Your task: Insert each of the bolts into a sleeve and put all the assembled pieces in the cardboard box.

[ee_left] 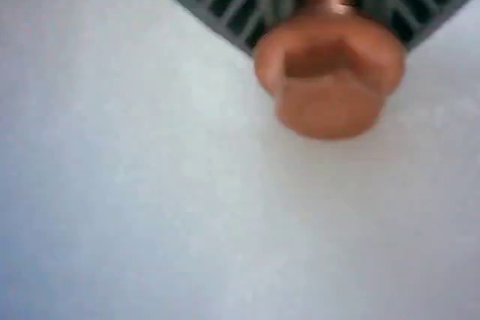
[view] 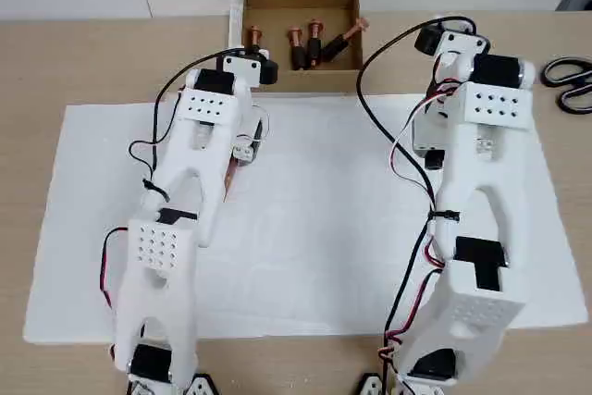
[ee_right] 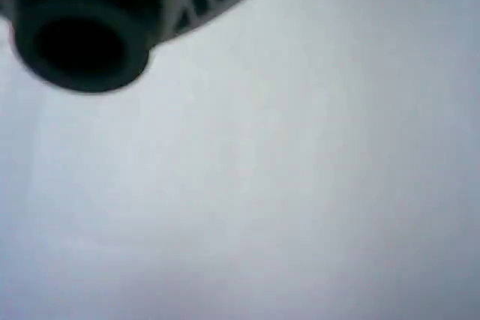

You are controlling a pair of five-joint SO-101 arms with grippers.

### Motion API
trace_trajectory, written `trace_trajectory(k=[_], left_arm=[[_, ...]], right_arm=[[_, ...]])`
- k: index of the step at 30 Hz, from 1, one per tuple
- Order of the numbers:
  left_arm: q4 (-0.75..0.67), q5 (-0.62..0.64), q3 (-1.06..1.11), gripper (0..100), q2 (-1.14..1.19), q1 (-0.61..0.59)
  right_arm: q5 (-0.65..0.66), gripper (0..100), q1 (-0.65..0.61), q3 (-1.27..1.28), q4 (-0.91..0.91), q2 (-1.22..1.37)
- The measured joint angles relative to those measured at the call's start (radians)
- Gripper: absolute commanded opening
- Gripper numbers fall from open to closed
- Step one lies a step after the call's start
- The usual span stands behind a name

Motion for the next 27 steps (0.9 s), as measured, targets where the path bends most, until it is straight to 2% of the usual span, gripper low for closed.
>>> trace_trajectory(k=[8, 12, 19, 27], left_arm=[[0.083, 0.000, -0.180, 1, 0.005, -0.002], [0.092, 0.000, -0.178, 1, -0.044, -0.014], [0.092, 0.000, -0.043, 1, -0.356, -0.021], [0.094, 0.000, 0.295, 1, -0.704, -0.021]], right_arm=[[0.000, 0.4, 0.000, 0.000, 0.000, 0.000], [0.000, 0.4, 0.000, -0.028, 0.009, 0.000], [0.000, 0.4, -0.017, -0.121, 0.028, -0.064], [0.000, 0.4, -0.126, -0.135, 0.029, -0.410]])
